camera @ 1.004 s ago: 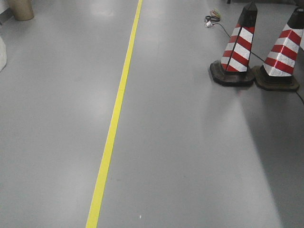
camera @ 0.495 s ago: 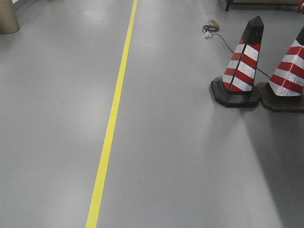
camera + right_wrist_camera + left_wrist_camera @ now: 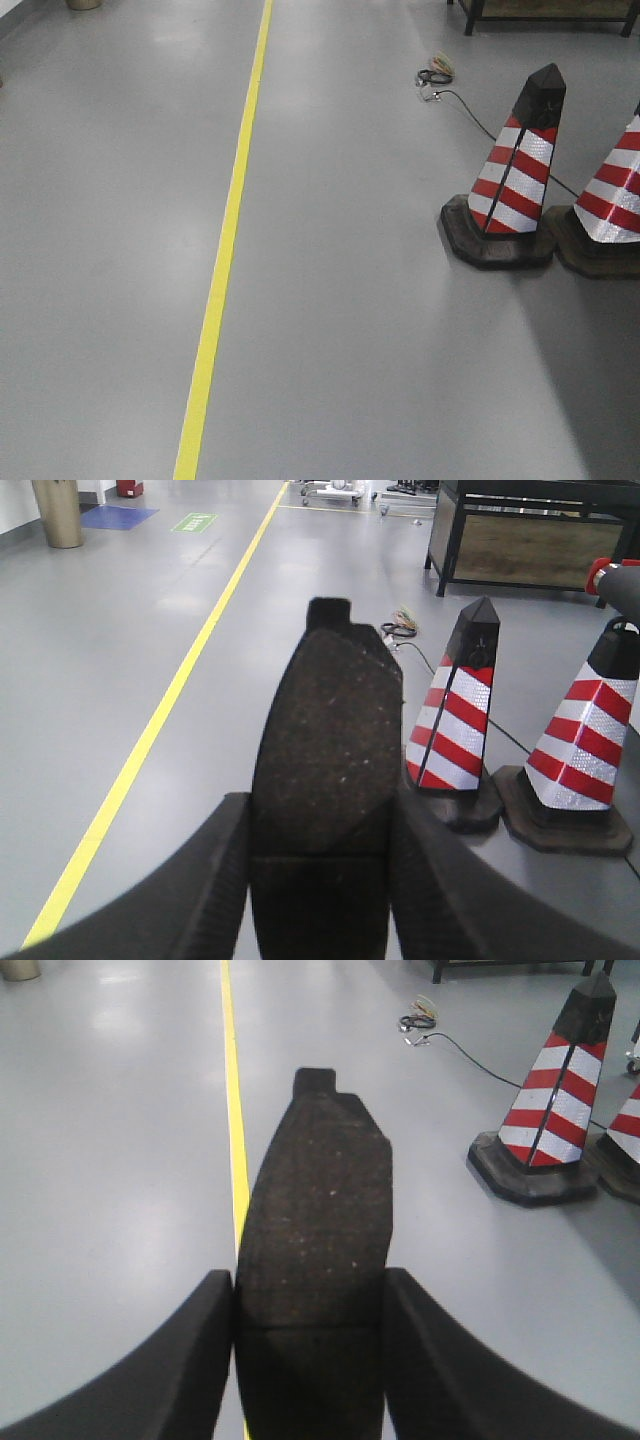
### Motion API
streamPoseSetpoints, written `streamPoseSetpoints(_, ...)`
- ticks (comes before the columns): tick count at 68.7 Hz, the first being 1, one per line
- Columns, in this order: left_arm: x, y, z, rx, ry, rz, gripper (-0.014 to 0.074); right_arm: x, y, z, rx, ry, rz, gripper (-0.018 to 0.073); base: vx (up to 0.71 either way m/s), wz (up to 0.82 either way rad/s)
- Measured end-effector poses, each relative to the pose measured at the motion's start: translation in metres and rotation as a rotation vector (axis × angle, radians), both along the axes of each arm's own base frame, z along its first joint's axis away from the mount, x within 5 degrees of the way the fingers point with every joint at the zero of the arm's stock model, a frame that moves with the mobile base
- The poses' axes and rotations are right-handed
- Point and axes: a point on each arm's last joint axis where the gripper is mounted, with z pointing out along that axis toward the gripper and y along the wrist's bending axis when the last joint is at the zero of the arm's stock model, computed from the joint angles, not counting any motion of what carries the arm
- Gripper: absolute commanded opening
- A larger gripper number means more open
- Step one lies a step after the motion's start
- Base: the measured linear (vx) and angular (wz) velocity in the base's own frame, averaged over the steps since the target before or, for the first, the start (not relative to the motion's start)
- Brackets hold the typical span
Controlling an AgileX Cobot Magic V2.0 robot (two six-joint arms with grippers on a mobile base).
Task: Move and align brake pads A on conveyor
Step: 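Drive along the yellow floor line past the striped cones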
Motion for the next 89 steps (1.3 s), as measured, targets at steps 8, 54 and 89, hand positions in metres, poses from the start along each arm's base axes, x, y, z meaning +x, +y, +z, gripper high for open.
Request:
streamPoseSetpoints(8,0.0000,0.0000,0.0000,0.000,0.000,0.000,0.0109,0.0000,0.0000,0.0000,0.000,0.000,0.000,0.0003,0.57,-0.09)
streamPoseSetpoints(54,0.0000,0.0000,0.0000,0.000,0.000,0.000,0.0109,0.0000,0.0000,0.0000,0.000,0.000,0.000,0.0003,0.54,-0.07)
streamPoseSetpoints(89,0.0000,0.0000,0.0000,0.000,0.000,0.000,0.0109,0.0000,0.0000,0.0000,0.000,0.000,0.000,0.0003,0.45,-0.06)
